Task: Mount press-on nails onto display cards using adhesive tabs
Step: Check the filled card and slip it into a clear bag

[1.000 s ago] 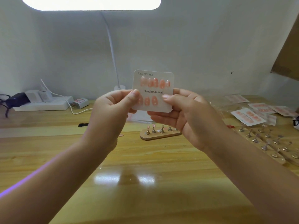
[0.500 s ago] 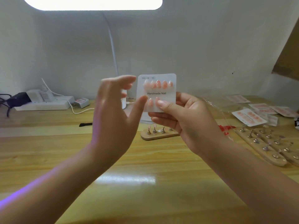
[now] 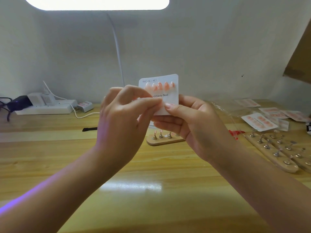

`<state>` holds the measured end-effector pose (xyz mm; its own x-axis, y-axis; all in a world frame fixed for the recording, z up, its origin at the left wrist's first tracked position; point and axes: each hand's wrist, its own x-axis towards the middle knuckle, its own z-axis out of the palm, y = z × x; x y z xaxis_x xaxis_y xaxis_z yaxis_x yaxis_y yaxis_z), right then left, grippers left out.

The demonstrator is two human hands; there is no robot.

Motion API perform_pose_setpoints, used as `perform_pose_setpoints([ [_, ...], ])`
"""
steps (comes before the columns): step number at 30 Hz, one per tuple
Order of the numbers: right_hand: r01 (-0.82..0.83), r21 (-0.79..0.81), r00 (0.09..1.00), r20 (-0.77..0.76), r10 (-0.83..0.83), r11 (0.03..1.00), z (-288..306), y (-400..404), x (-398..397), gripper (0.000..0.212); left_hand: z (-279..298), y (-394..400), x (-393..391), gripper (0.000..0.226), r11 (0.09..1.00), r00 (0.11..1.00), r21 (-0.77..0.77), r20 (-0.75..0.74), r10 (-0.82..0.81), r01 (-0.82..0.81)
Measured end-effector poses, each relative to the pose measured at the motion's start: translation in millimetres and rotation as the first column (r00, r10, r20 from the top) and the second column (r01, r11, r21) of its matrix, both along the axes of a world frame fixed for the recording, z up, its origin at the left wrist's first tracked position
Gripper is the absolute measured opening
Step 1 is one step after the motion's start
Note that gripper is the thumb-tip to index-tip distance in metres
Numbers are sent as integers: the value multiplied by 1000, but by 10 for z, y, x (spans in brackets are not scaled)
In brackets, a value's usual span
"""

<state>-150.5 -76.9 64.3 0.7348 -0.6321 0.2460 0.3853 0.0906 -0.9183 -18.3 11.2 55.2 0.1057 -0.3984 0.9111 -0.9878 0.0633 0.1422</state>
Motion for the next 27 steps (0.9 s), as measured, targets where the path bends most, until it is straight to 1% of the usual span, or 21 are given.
perform_pose_setpoints([
  [5,5,-1,1000,0,-5,1000,1,1,-4,21,-7,-16,24,12,999,999,-15,-28,-33,33],
  [14,16,-28,1000,-4,-16,999,15,-6,-12,20,-42,-40,69,13,996,996,-46,37,-76,78],
  [17,28,-27,1000,-7,-29,999,12,-12,-11,21,-39,-40,73,12,995,995,-26,32,-95,96],
  [22,72,-10,997,8,-72,997,30,-35,0,20,-18,-30,30,27,977,967,-25,-141,-213,212],
  [24,90,0,996,9,-90,996,36,-40,-1,18,-12,-34,13,31,987,975,-49,-156,-158,152],
  [25,91,8,996,12,-91,996,38,-41,-3,18,-6,-38,12,32,990,967,-64,-214,-138,127],
  [26,86,16,996,14,-86,996,38,-40,-1,18,0,-38,15,33,989,934,-66,-324,-147,132],
  [27,78,25,997,18,-79,997,39,-38,1,18,11,-38,11,32,984,868,-52,-464,-174,169],
])
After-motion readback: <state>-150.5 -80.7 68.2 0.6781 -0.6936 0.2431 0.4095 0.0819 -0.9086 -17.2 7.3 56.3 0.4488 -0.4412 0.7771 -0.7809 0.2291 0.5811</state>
